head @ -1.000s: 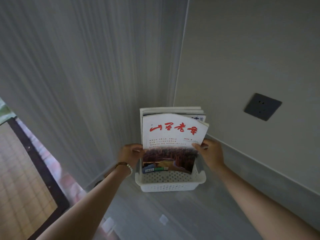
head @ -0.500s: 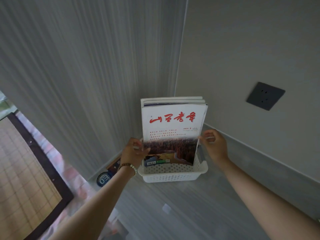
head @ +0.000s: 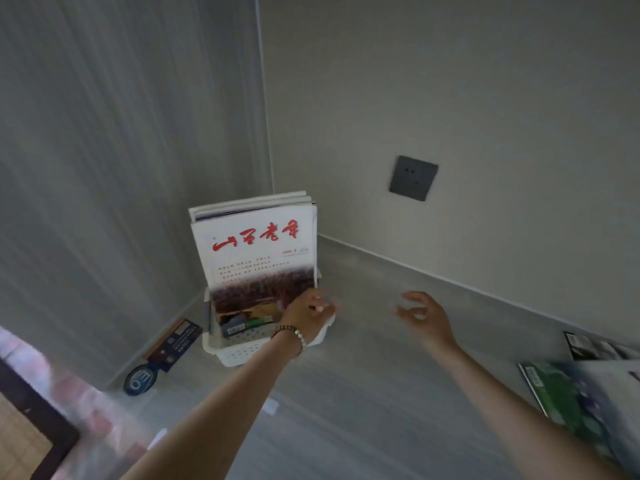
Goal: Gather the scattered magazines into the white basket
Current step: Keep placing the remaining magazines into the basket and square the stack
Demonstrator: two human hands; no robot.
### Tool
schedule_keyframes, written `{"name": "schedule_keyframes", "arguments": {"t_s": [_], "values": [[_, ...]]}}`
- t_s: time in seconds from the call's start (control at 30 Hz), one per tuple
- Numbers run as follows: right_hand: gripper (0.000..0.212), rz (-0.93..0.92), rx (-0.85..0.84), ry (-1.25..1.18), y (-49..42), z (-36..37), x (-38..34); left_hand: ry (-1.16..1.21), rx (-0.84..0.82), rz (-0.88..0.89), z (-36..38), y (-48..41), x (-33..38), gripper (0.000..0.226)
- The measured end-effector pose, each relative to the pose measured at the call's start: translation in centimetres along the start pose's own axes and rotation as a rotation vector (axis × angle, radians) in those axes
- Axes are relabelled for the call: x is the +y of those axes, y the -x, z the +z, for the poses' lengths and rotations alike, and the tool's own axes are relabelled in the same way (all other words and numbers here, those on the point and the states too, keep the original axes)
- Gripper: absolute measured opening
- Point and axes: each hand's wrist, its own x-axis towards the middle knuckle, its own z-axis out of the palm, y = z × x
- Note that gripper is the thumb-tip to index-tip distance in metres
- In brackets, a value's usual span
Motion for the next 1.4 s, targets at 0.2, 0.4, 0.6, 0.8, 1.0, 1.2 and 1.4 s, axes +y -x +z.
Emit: {"name": "schedule_keyframes", "arguments": {"t_s": [0.2,0.4,0.6,0.8,1.0,1.2,1.4], "values": [[0.041,0.205,0.177,-0.035,3.6,-14.6,7.7,-0.085,-0.199,0.015,12.8,0.0,4.5,0.049],[0.054,0.394,0.278,-0.006,7.9,-29.1,15.8,-0.226,-0.392,0.069,27.1,1.9,7.2,0.060],[0.060,0.563,0.455,-0.171,11.1,-37.3,22.4,-0.385,-0.510,0.107,39.0,3.3,8.2,0.071],[0.054,0.564,0.459,-0.204,11.3,-39.8,25.4,-0.634,-0.496,0.186,45.6,2.9,7.6,0.077],[0.064,0.451,0.413,-0.047,11.0,-38.9,26.7,-0.916,-0.479,0.216,47.9,1.4,6.8,0.084],[0.072,0.395,0.294,0.099,11.1,-38.2,27.0,-0.699,-0.662,0.112,47.6,1.0,8.2,0.039],[0.063,0.389,0.377,-0.028,10.5,-37.3,25.0,-0.352,-0.735,0.279,44.0,3.2,10.2,0.016]]}}
